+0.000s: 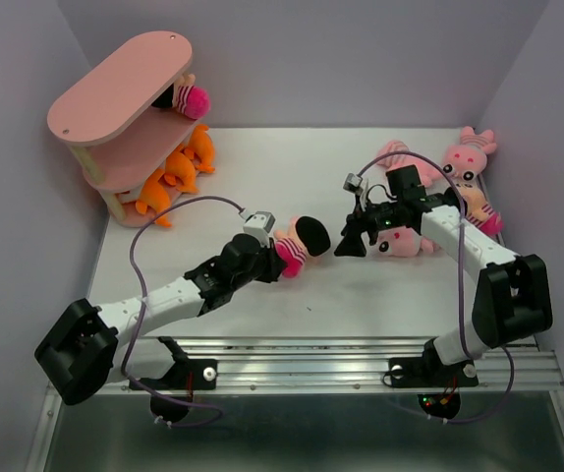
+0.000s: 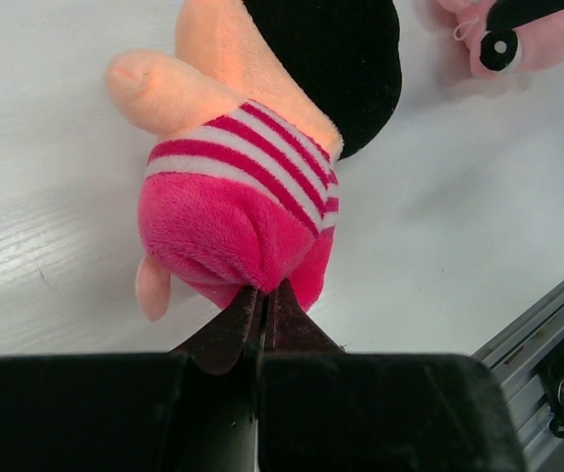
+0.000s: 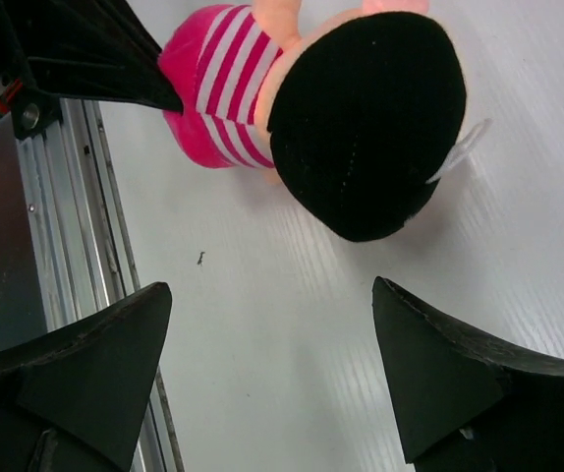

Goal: Place and organize the stuffed toys onto the shelf
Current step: Pass the stuffed toy from the left arm to the right

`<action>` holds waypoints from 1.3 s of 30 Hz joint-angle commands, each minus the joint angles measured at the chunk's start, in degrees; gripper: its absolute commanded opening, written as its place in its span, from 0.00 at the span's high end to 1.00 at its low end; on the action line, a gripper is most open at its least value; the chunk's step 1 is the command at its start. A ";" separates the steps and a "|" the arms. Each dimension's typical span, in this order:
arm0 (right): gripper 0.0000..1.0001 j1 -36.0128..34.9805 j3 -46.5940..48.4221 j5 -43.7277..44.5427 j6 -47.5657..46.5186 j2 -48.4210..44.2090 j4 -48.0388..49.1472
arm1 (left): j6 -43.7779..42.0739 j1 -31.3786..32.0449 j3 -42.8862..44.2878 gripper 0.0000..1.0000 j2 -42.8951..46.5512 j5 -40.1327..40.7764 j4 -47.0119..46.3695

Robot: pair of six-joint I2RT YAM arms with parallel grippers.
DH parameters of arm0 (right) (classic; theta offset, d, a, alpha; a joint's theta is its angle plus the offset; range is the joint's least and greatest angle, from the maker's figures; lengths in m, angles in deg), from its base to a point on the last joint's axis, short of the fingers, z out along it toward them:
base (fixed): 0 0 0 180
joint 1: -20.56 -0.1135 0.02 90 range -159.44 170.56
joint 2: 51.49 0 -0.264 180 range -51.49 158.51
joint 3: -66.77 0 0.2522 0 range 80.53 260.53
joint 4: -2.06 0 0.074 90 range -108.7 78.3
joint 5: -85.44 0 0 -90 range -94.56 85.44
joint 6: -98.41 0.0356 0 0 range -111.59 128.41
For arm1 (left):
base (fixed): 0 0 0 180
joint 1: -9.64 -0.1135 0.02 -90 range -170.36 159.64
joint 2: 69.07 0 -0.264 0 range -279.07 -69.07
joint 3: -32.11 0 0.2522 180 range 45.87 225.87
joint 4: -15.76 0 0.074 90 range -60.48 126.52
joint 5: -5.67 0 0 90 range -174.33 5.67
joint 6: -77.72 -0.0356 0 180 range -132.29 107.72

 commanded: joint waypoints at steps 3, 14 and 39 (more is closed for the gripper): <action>0.11 -2.76 6.29 11.57 2.89 3.13 0.18 | -2.84 3.81 5.40 1.00 -1.64 3.60 -0.06; 0.19 -3.91 10.79 10.52 5.17 11.58 1.06 | -3.37 6.80 4.70 1.00 0.56 5.01 0.02; 0.14 -3.91 5.09 -4.58 4.21 9.03 4.83 | 7.61 6.63 -1.53 1.00 4.95 2.20 -9.64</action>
